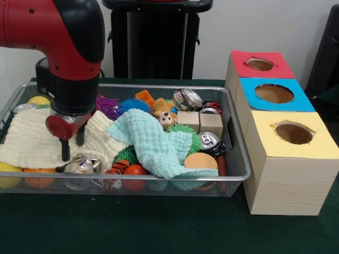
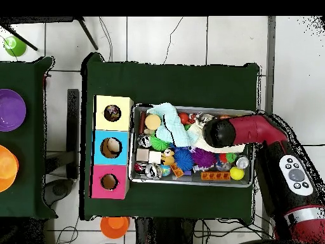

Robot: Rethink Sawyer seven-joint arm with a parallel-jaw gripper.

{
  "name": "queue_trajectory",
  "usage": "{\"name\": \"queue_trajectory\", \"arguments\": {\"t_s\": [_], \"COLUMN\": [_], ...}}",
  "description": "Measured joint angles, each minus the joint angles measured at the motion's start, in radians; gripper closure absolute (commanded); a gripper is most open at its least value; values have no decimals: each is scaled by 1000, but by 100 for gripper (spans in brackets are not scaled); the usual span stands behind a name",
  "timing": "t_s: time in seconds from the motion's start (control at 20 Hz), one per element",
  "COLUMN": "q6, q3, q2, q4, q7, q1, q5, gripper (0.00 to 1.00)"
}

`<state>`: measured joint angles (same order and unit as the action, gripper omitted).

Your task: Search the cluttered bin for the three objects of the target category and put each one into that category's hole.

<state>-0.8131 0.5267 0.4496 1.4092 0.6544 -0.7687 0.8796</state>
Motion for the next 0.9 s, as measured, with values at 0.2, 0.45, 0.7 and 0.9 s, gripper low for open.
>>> {"name": "queue_trajectory", "arguments": {"t_s": [0.2,0.45,0.7,0.9], "q6": [-11,-17,-28,-33], "q3": [-12,-26,-27,-27], "q2": [-4,-13,-11,-11], "q4": [-21,-33,-33,-34], "q7": [0,0,0,0], "q1": [10,10,14,15], "q5": [0,-2,-11,-11], "gripper": [0,100,100,100]}}
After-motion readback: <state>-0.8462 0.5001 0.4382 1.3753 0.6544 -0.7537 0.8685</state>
